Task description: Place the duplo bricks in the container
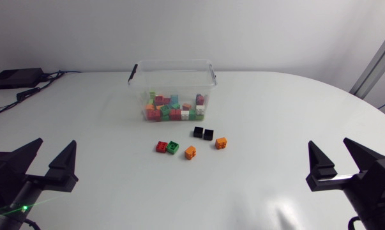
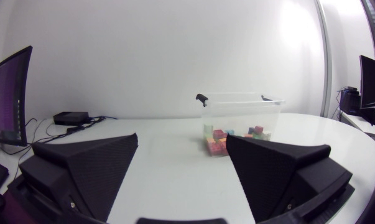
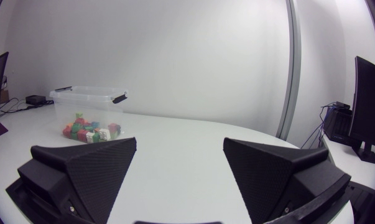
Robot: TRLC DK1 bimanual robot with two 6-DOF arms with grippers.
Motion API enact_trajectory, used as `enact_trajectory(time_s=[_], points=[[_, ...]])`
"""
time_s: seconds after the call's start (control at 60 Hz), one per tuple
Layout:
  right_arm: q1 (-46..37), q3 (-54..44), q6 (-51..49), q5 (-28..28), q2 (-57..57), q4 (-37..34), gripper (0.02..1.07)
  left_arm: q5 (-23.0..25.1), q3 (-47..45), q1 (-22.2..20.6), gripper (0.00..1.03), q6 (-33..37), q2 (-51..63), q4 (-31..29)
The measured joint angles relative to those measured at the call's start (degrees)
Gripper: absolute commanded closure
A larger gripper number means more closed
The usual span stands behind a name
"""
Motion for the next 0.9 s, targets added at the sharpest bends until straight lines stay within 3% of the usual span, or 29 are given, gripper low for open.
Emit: enact_trajectory(time_s=[0.617, 0.767, 0.9], points=[[0.4, 0.0, 0.0, 0.0, 0.0, 0.0, 0.06, 0.0, 0.6, 0.6, 0.05, 0.0, 0.0, -1.0], [0.4, 1.1, 0.0, 0.0, 0.1, -0.6, 0.06, 0.0, 5.2, 0.8, 0.05, 0.0, 1.2, -3.5], [0.9, 6.2, 0.0, -0.1, 4.3, -0.7, 0.06, 0.0, 12.9, -0.5, 0.05, 0.0, 9.1, -4.1]])
